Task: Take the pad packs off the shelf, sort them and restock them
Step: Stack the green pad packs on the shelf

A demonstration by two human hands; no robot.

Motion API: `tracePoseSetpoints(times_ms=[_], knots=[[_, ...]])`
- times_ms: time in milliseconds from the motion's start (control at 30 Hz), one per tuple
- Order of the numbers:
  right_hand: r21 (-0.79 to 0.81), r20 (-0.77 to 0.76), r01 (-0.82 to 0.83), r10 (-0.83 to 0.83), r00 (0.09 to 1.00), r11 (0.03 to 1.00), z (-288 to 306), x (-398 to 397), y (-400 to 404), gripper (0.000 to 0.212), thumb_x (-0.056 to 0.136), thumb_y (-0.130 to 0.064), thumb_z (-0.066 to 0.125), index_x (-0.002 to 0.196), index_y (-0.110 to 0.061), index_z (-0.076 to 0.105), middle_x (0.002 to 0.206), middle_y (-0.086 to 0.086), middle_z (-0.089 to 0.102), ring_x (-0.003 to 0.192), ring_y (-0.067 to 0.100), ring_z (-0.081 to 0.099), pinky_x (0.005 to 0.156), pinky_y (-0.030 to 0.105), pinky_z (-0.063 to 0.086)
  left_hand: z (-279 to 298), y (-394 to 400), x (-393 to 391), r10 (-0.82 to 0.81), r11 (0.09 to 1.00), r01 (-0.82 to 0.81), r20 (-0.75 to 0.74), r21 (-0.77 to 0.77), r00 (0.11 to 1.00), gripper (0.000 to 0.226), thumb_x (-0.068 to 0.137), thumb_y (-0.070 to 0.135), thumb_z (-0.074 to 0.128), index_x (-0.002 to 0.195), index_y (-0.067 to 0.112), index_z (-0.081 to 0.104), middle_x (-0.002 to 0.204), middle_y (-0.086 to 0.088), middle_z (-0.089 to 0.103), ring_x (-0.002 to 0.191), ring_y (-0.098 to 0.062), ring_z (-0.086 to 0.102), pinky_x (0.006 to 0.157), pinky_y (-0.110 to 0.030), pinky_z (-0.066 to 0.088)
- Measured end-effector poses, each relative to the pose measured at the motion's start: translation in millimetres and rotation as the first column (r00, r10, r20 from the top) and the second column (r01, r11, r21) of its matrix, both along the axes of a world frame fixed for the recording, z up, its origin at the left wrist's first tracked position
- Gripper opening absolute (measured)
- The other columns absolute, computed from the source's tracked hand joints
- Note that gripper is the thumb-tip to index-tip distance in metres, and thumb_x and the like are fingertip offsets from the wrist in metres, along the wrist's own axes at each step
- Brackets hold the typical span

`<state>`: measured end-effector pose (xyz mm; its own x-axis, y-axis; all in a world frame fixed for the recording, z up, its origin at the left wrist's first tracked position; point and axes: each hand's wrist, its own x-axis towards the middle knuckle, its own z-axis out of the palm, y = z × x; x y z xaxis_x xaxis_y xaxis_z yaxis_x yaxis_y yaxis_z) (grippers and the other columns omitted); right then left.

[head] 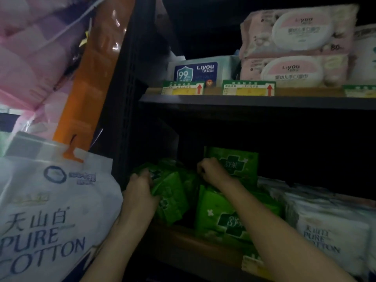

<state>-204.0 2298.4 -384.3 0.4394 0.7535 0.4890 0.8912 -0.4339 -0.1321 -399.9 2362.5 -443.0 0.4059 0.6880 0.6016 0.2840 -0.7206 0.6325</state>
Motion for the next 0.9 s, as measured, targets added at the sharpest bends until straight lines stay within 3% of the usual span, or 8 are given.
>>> tracePoseSetpoints(times_ms=[133,200,267,467,600,667,800,900], knots=[[-0.306,-0.002,0.097,-0.103,0.995,0.947,7,-14,9,0.03,0.095,-0.013,0.049,0.123,-0.003,0.052,0.125,0.016,0.053,0.113,0.03,0.053,0.094,0.03,0.042,-3,-10,4,0.001,1.0,-0.001,0.003,0.004,1.0,0.027,0.083,0.007,0.066,0.096,0.013,0.043,0.099,-0.002,0.036,0.075,-0.01,0.04,0.052,-0.015,0.029],[-0.355,-0.018,0.097,-0.111,0.994,0.93,13,-21,23,0.044,0.094,-0.026,0.051,0.133,-0.005,0.045,0.133,0.016,0.048,0.119,0.03,0.05,0.093,0.029,0.041,-1,-10,5,0.006,1.0,-0.006,0.003,0.006,1.0,0.026,0.084,0.007,0.065,0.091,0.014,0.041,0.097,-0.001,0.034,0.075,-0.01,0.041,0.047,-0.014,0.025],[-0.349,0.018,0.127,-0.129,0.992,0.928,11,-29,38,0.042,0.096,-0.023,0.048,0.134,-0.006,0.045,0.136,0.016,0.047,0.12,0.03,0.05,0.093,0.031,0.043,-2,-9,5,-0.001,1.0,0.001,0.017,0.012,1.0,0.026,0.084,0.007,0.064,0.089,0.014,0.04,0.094,0.0,0.034,0.073,-0.009,0.04,0.044,-0.013,0.024],[-0.18,0.034,0.165,-0.162,0.986,0.97,4,-38,36,0.029,0.095,0.001,0.039,0.119,0.0,0.055,0.12,0.016,0.056,0.107,0.027,0.058,0.086,0.031,0.048,-10,2,-4,-0.015,0.996,0.026,0.12,-0.087,0.993,0.033,0.078,0.004,0.069,0.069,0.016,0.04,0.088,-0.003,0.045,0.068,-0.009,0.044,0.046,-0.01,0.027],[-0.082,0.078,0.102,-0.095,0.992,0.991,3,-35,20,0.029,0.092,0.008,0.034,0.077,-0.007,0.053,0.087,0.011,0.055,0.082,0.021,0.057,0.064,0.027,0.041,-16,-12,-8,-0.042,0.999,0.043,0.143,-0.003,0.989,0.038,0.074,0.007,0.072,0.065,0.022,0.039,0.08,0.003,0.049,0.069,-0.006,0.046,0.049,-0.014,0.029],[-0.019,0.028,0.077,-0.076,0.997,0.997,6,-34,21,0.032,0.092,0.007,0.033,0.075,-0.01,0.054,0.078,0.006,0.052,0.073,0.017,0.054,0.059,0.024,0.037,-13,-21,-4,-0.062,0.997,0.056,0.135,0.05,0.989,0.038,0.075,0.008,0.071,0.066,0.023,0.038,0.08,0.007,0.046,0.067,-0.002,0.044,0.049,-0.014,0.029],[-0.051,-0.02,0.134,-0.135,0.991,0.99,8,-36,23,0.026,0.094,0.007,0.037,0.102,0.001,0.062,0.1,0.015,0.061,0.091,0.025,0.061,0.072,0.029,0.046,-1,-20,17,-0.051,0.997,0.051,-0.004,0.065,0.999,0.025,0.084,0.012,0.065,0.081,0.017,0.041,0.099,0.0,0.047,0.071,-0.006,0.045,0.051,-0.012,0.033],[-0.137,-0.09,0.084,-0.097,0.991,0.987,6,-26,16,0.026,0.095,0.001,0.042,0.114,0.003,0.059,0.117,0.02,0.059,0.1,0.028,0.059,0.077,0.029,0.048,1,-23,30,0.008,0.997,0.006,-0.201,0.071,0.979,0.032,0.091,0.021,0.056,0.12,0.022,0.043,0.137,-0.01,0.031,0.11,-0.028,0.045,0.083,-0.029,0.043]])
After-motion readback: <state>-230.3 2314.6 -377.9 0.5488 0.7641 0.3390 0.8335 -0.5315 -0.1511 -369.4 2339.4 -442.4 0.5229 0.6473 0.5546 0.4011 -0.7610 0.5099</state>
